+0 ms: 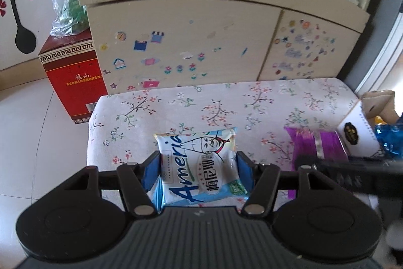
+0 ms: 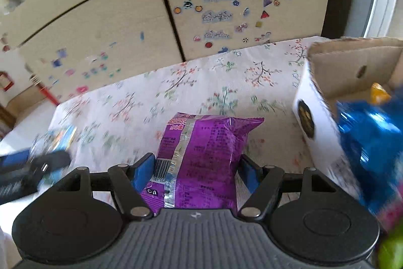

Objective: Organize snacks
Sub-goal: 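Carry the Amero packet with the left gripper while the right gripper carries the purple bag over the box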

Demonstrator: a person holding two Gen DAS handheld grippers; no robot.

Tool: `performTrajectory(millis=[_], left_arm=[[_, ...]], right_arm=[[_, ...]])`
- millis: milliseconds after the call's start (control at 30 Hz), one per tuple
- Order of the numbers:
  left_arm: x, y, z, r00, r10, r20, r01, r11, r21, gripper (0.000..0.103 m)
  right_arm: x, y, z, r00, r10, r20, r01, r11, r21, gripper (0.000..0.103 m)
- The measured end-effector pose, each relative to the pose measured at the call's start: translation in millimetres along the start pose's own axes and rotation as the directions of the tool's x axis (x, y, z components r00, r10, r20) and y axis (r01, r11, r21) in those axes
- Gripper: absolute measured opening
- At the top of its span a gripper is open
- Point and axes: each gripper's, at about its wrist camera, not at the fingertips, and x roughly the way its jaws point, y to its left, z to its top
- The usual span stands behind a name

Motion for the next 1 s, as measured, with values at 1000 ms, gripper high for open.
performTrajectory(millis=[1000], left_arm=[[-83.2, -49.6, -67.1, 0.982, -0.118, 0.148, 0.125, 0.991, -0.040, 0.062]], right_arm=[[-131.7, -38.5, -54.6, 0.985, 0.071, 0.156, -0.072, 0.997, -0.003, 0.077]])
